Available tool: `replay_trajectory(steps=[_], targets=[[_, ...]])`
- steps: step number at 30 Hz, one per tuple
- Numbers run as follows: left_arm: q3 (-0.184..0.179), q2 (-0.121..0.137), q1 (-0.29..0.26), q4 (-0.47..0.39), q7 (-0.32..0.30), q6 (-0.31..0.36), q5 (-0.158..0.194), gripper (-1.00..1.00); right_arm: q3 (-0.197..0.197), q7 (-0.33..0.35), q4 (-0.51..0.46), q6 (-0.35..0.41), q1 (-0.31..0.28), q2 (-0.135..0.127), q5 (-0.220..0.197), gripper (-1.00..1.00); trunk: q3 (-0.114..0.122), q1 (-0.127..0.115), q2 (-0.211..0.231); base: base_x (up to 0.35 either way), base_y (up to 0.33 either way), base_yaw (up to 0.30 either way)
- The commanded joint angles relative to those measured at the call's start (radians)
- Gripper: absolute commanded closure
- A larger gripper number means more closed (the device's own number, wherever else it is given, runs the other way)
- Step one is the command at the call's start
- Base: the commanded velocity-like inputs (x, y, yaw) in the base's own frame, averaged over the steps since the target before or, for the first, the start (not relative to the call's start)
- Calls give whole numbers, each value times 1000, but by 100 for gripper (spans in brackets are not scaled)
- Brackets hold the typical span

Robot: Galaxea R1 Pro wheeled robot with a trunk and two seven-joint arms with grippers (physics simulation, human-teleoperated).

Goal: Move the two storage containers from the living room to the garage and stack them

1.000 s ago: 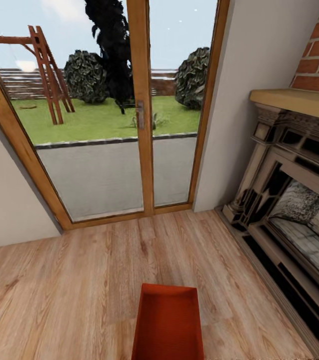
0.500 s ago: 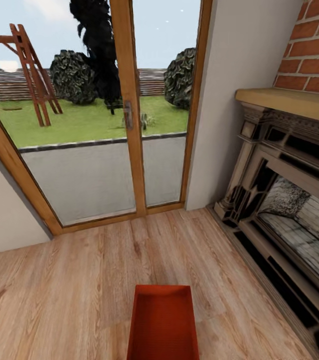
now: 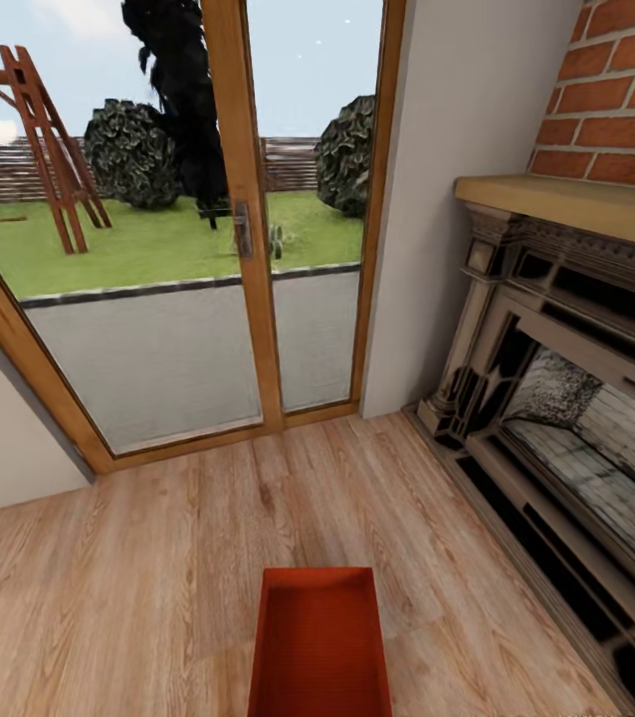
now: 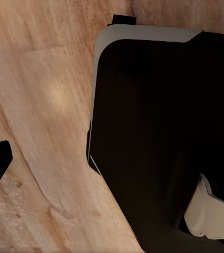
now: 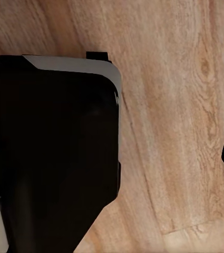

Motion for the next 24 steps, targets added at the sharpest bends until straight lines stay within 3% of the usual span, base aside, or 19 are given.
replay_trajectory(steps=[1, 24], targets=[[-8, 0, -1, -1, 2, 4, 8, -100, 8, -1, 3, -4, -1, 1, -8, -100, -1, 0, -1, 0, 0, -6], [-7, -13, -1, -1, 5, 6, 6, -100, 7, -1, 3, -13, -1, -5, -10, -100, -1, 0, -1, 0, 0, -1]])
